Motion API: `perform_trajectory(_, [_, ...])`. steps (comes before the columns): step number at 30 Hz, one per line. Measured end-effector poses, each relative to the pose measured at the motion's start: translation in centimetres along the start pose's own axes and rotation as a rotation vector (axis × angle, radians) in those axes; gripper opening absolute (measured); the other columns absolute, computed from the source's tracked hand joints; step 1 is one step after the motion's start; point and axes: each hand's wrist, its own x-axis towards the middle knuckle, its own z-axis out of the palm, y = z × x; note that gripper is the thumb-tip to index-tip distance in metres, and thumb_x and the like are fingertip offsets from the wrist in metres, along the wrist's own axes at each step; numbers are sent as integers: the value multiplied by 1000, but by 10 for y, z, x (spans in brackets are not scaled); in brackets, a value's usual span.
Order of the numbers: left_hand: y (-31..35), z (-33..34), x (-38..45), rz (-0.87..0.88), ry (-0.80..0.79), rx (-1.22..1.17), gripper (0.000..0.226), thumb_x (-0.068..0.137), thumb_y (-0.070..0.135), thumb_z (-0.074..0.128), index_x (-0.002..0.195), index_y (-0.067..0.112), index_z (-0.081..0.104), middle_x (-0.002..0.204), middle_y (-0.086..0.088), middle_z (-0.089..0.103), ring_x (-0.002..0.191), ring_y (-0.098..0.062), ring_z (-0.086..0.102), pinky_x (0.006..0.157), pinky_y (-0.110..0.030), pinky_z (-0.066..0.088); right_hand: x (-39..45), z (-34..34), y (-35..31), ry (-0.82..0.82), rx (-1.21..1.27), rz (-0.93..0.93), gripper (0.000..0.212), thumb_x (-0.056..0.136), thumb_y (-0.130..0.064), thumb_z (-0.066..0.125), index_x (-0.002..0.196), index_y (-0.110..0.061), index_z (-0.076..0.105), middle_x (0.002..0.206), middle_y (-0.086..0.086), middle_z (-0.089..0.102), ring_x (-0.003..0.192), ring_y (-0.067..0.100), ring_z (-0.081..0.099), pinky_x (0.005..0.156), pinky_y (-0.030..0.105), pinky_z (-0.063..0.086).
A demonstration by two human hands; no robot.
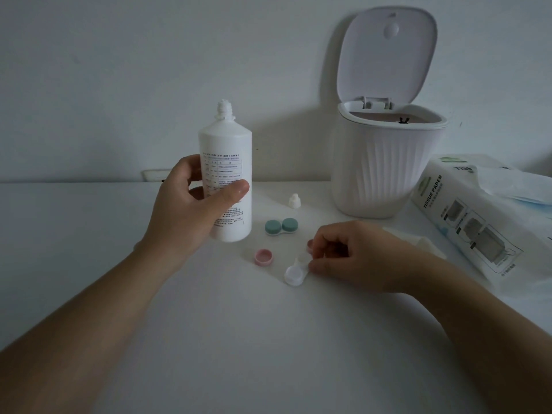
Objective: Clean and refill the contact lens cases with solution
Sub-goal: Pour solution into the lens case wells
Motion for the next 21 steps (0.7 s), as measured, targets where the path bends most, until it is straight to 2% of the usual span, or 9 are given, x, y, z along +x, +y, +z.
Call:
perform_trajectory(4, [3, 1, 0, 6, -12, -9, 48, 65, 65, 76, 107, 47, 61, 105, 23, 72, 83, -1, 73, 44, -10, 44, -1, 3, -4, -10, 26, -32, 14, 86, -48, 69, 83, -35, 70, 73, -4, 65, 56, 2, 49, 57, 15, 42])
perform_trajectory(7, [3, 1, 0, 18, -19, 2, 43, 65, 68, 74, 103, 52, 61, 104, 24, 72, 85, -2, 73, 47, -12, 48, -2, 4, -6, -16, 98, -32, 23, 77, -57, 69, 87, -36, 72, 62, -12, 55, 53, 0, 46, 56, 13, 39])
perform_trajectory(11, [2, 1, 0, 29, -11, 25, 43, 64, 68, 74, 102, 54, 60, 104, 25, 72, 85, -1, 73, 47, -12, 47, -1, 8, -12, -35, 56, -12, 49, 63, -75, 67, 96, -40, 71, 66, -20, 53, 57, 2, 49, 57, 16, 39])
perform_trajectory(13, [0, 1, 1, 29, -9, 35, 46, 64, 67, 74, 105, 53, 60, 106, 24, 73, 89, -2, 73, 55, -16, 51, 0, 10, -14, -33, 38, -6, 56, 57, -79, 65, 98, -42, 69, 68, -22, 53, 59, 3, 49, 59, 23, 41])
perform_trajectory(16, [-3, 1, 2, 33, -3, 42, 54, 65, 63, 75, 115, 50, 59, 110, 21, 72, 95, -4, 72, 66, -28, 53, 0, 13, -16, -4, 8, -17, 50, 61, -75, 69, 99, -43, 69, 68, -17, 53, 62, 2, 51, 59, 23, 41])
perform_trajectory(18, [-4, 0, 3, 37, -4, 60, 60, 65, 62, 75, 120, 48, 58, 111, 20, 72, 96, -4, 72, 62, -25, 52, 0, 15, -15, 22, 13, -23, 41, 66, -67, 72, 99, -42, 71, 71, -18, 56, 64, 1, 52, 60, 21, 42])
perform_trajectory(21, [-4, -1, 3, 45, -19, 95, 59, 63, 62, 75, 118, 45, 62, 105, 21, 73, 92, -1, 71, 56, -17, 48, 0, 16, -14, 40, 56, -27, 31, 72, -56, 77, 97, -39, 74, 78, -20, 60, 66, 3, 54, 62, 22, 45])
